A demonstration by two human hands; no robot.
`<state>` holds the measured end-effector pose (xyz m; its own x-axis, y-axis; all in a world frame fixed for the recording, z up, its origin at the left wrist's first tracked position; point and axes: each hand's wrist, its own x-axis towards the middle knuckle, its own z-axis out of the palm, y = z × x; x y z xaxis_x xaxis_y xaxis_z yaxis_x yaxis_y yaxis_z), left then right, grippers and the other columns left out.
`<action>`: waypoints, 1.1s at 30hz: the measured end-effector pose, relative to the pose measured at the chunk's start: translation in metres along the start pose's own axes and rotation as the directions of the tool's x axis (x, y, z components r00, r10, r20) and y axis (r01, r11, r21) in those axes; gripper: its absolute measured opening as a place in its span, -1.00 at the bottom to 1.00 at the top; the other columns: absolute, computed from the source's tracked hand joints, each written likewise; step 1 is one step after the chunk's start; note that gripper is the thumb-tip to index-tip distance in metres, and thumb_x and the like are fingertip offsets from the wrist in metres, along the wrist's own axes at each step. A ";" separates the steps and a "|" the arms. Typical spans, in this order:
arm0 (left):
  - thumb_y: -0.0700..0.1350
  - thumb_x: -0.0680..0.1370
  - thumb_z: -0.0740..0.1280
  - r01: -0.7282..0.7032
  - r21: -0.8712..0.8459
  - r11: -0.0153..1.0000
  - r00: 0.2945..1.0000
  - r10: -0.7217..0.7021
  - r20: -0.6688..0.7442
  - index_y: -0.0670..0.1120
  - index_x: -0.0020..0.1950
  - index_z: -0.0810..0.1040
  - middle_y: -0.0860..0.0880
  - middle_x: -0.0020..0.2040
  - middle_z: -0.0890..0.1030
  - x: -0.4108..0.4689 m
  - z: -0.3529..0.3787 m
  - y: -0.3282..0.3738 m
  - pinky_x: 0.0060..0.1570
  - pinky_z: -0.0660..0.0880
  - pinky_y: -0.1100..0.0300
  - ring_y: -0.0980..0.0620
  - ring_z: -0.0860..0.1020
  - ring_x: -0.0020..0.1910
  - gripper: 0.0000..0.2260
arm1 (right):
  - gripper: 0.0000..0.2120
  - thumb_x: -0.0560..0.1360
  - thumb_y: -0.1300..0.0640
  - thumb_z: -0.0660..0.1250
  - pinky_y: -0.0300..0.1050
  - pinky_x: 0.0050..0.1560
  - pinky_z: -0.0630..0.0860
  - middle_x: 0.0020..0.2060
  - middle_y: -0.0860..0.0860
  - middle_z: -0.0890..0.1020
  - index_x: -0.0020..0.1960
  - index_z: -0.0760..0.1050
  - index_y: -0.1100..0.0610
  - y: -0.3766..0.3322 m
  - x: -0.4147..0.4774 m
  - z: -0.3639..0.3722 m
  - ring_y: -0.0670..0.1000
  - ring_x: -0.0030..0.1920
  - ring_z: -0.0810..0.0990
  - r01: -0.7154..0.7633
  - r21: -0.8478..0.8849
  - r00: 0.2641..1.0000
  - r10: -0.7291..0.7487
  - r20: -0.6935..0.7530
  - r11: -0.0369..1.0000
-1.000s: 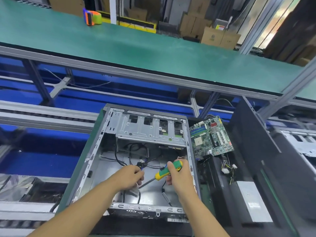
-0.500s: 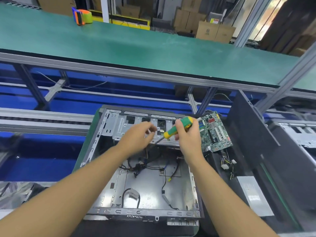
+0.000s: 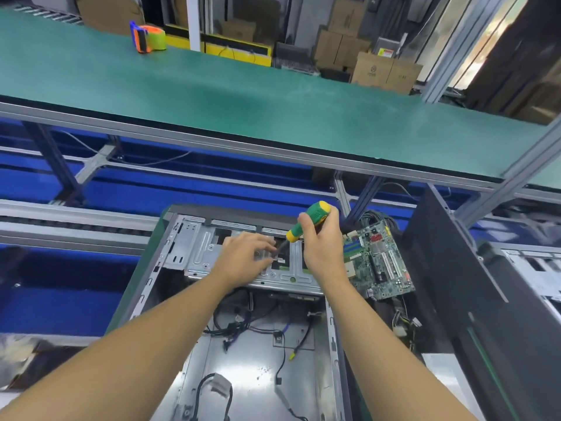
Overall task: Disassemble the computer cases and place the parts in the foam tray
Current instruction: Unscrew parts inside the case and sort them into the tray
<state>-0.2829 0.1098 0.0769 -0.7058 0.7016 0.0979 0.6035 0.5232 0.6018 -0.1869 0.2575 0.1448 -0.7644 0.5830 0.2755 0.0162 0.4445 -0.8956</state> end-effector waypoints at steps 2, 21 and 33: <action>0.06 0.57 0.38 0.009 0.004 1.000 1.000 -0.009 -0.022 0.16 0.15 0.66 0.29 0.28 0.55 0.000 0.000 0.000 0.38 0.30 -0.08 0.14 0.42 0.32 -0.82 | -0.83 0.62 -0.03 0.30 -0.43 -0.28 0.41 -0.26 -0.29 0.56 0.01 0.34 0.02 0.001 0.001 0.001 -0.24 -0.26 0.54 0.021 -0.009 1.000 -0.021 -0.007 1.000; 0.02 0.59 0.36 0.002 -0.024 1.000 0.997 -0.004 -0.076 0.14 0.12 0.68 0.28 0.23 0.59 -0.001 0.005 -0.003 0.33 0.33 -0.06 0.14 0.43 0.29 -0.85 | -0.81 0.62 0.06 0.32 -0.45 -0.27 0.44 -0.20 -0.01 0.62 0.09 0.36 0.13 -0.012 0.000 0.003 -0.28 -0.26 0.62 0.078 -0.005 0.997 -0.078 0.019 0.997; 0.06 0.59 0.35 0.020 0.019 1.000 0.995 -0.018 -0.096 0.17 0.10 0.67 0.33 0.22 0.58 -0.001 0.007 -0.002 0.25 0.25 0.07 0.18 0.41 0.27 -0.86 | -0.82 0.62 0.01 0.32 -0.33 -0.20 0.53 -0.21 0.01 0.69 0.08 0.36 0.07 -0.016 -0.004 0.005 -0.12 -0.20 0.68 0.073 -0.002 0.997 -0.073 0.013 0.997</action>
<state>-0.2810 0.1108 0.0701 -0.7488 0.6425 0.1628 0.5963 0.5458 0.5886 -0.1868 0.2445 0.1566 -0.7719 0.5398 0.3359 -0.0386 0.4875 -0.8722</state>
